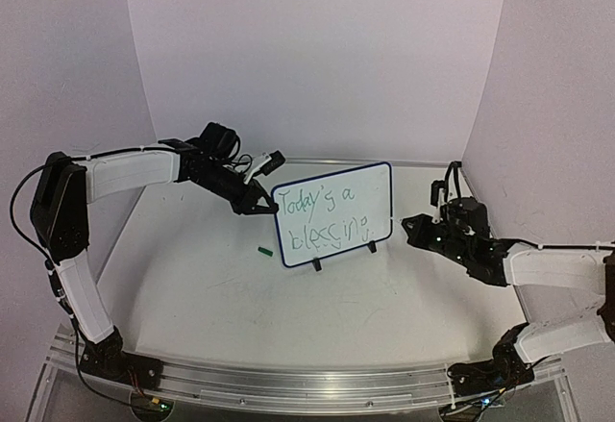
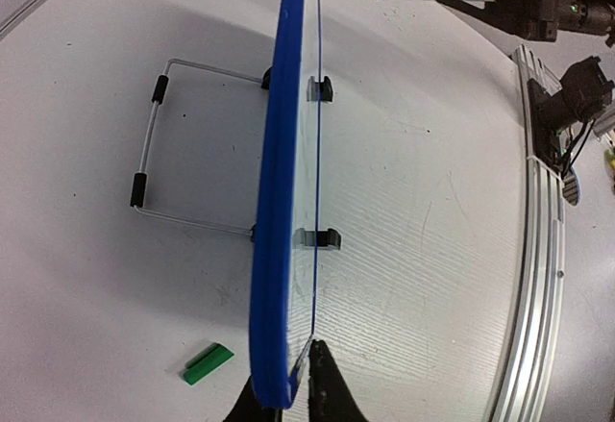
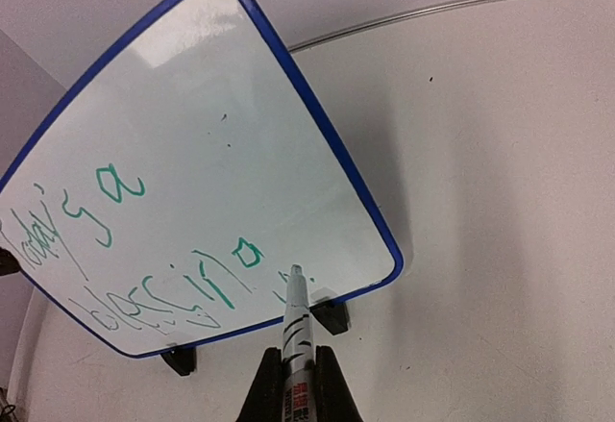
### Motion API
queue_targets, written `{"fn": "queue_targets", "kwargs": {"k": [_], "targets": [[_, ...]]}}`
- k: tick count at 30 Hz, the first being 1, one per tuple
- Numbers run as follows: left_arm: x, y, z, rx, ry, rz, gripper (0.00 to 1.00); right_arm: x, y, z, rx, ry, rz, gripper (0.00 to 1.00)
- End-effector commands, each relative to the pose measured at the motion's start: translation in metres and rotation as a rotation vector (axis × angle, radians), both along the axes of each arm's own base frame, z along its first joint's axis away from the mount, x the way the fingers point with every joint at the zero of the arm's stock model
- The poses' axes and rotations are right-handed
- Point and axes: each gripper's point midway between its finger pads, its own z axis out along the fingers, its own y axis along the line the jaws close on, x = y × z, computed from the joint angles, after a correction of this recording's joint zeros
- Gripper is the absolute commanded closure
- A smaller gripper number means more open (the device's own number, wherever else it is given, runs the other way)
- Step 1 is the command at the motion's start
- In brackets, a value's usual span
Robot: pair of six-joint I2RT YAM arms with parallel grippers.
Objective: Write a sentence on the whiteboard
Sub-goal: Place the whiteboard at the center of the board.
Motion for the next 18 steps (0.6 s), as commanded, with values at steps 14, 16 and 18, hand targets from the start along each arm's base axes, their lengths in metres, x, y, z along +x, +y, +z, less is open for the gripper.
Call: {"fn": "queue_targets", "kwargs": {"k": [14, 16, 18], "targets": [[0.005, 0.006, 0.015, 0.004, -0.065, 0.041, 0.48, -0.014, -0.023, 0.020, -0.011, -0.041, -0.059, 1.00], [0.006, 0.007, 0.015, 0.006, -0.071, 0.047, 0.43, -0.015, -0.023, 0.023, -0.010, -0.049, -0.055, 1.00], [0.007, 0.009, 0.016, 0.008, -0.078, 0.056, 0.38, -0.016, -0.023, 0.025, -0.010, -0.055, -0.050, 1.00]]}}
